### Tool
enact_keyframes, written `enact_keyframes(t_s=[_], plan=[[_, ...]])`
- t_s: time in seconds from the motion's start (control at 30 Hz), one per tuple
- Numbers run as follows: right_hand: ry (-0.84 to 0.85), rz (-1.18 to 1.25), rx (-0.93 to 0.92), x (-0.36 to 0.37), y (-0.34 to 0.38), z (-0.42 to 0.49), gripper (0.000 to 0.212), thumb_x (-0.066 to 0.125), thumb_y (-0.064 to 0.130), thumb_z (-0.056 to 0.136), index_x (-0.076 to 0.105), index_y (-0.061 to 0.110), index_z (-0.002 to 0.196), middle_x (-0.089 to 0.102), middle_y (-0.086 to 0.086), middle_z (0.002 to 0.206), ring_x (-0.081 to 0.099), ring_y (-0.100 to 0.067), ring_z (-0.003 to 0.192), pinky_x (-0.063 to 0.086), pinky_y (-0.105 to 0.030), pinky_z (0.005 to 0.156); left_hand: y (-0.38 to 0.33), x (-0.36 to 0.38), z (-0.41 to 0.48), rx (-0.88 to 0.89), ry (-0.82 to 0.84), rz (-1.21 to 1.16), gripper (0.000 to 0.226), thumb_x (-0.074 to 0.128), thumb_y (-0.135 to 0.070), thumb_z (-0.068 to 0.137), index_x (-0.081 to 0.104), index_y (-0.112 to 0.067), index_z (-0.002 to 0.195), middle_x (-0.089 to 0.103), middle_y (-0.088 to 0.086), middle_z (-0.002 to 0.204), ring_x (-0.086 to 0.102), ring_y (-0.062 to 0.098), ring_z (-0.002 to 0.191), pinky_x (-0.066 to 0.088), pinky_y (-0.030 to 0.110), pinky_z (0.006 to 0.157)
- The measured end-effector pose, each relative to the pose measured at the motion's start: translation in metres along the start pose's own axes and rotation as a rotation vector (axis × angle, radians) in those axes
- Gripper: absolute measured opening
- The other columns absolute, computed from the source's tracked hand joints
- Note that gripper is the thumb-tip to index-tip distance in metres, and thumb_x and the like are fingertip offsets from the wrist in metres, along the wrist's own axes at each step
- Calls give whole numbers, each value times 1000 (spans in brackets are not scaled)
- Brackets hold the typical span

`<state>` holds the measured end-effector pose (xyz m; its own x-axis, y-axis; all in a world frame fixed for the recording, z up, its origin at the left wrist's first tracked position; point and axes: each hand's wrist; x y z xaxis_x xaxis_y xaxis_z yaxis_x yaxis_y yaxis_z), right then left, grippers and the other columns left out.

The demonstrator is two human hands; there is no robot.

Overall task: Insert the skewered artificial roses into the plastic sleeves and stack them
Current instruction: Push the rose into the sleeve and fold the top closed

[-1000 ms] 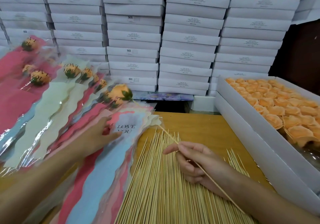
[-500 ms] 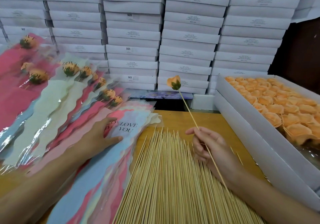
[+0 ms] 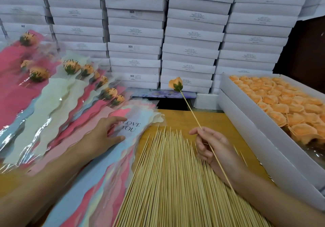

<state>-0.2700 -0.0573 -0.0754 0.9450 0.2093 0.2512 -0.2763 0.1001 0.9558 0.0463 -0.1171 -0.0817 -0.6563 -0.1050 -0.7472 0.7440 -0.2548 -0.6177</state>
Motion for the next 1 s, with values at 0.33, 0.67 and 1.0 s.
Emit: enact_keyframes(t_s=[0.33,0.67,1.0], plan=[[-2,-3,-2,1,1,-1,23,52,23,90,71,10,89,45,0,58,32,-6,42,32,-18,43,-21,-4,-6,74,-72,35,29,81,-8,75,72,-25,97,63,1,104,49,8,78,34,9,62],[-50,1,-40,-2,1,0,30,55,29,84,73,10,97,45,0,55,30,-5,38,23,-21,43,-77,-12,-21,27,-110,-425,36,66,-3,87,78,-37,80,71,-28,87,67,-4,75,48,8,59],[-168,-42,-66,-5,0,0,33,53,34,86,74,16,105,43,3,54,29,-7,40,28,-19,40,-118,32,-54,-121,327,-636,56,65,-3,90,50,-34,134,59,-21,123,68,3,97,55,37,92]])
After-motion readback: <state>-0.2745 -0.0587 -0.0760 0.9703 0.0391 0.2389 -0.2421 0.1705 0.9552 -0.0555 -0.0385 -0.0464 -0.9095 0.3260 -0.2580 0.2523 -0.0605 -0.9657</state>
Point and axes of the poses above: each hand's wrist, its own z-axis towards the middle knuckle, its own x-axis out of the palm, y = z × x
